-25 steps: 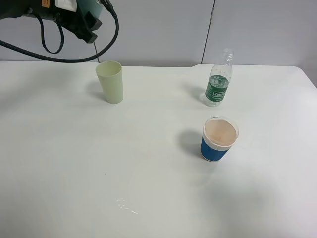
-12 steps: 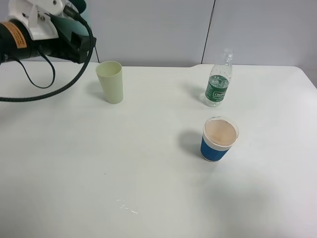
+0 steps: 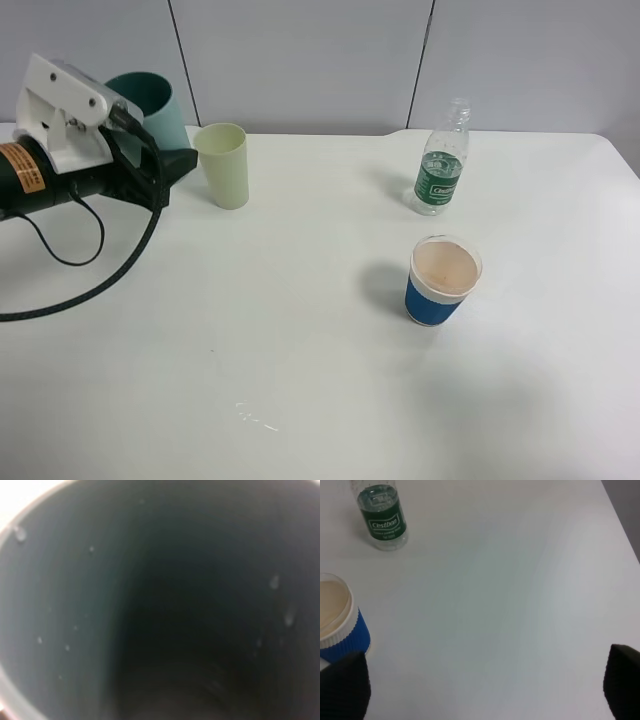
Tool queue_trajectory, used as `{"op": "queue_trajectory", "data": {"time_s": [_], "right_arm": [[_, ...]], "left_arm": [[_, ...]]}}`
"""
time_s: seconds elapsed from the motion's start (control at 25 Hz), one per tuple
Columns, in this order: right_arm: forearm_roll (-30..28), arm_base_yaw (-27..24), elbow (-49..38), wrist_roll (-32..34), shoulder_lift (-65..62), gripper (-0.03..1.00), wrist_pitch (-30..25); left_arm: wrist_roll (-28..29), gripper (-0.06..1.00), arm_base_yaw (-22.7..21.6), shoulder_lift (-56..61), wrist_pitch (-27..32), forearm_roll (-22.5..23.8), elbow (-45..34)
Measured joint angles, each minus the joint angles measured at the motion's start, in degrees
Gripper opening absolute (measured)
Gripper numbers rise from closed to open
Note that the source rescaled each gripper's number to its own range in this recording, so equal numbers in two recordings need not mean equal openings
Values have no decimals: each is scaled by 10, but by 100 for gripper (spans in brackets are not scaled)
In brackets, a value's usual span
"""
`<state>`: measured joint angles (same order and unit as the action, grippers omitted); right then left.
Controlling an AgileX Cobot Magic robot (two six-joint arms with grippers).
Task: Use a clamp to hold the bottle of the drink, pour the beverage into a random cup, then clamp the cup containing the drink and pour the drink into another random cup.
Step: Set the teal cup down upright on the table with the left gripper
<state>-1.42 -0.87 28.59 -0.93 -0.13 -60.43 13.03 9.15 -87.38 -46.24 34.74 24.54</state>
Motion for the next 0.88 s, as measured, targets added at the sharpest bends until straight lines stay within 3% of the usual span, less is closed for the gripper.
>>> {"op": "queue_trajectory", "data": {"time_s": [0.12,0.4,0.6,0.88], "right_arm": [[0,0,0,0,0,85,0],[0,0,0,0,0,85,0],[0,0,0,0,0,85,0],[0,0,0,0,0,85,0]], "left_arm": [[-20,0,0,-14,-18,-2,-26],[-45,0,0,-108,-121,-2,-48],[-112,0,0,-180,-203,-2,-48],[-158,0,0,-239,-222,-26,-48]]}}
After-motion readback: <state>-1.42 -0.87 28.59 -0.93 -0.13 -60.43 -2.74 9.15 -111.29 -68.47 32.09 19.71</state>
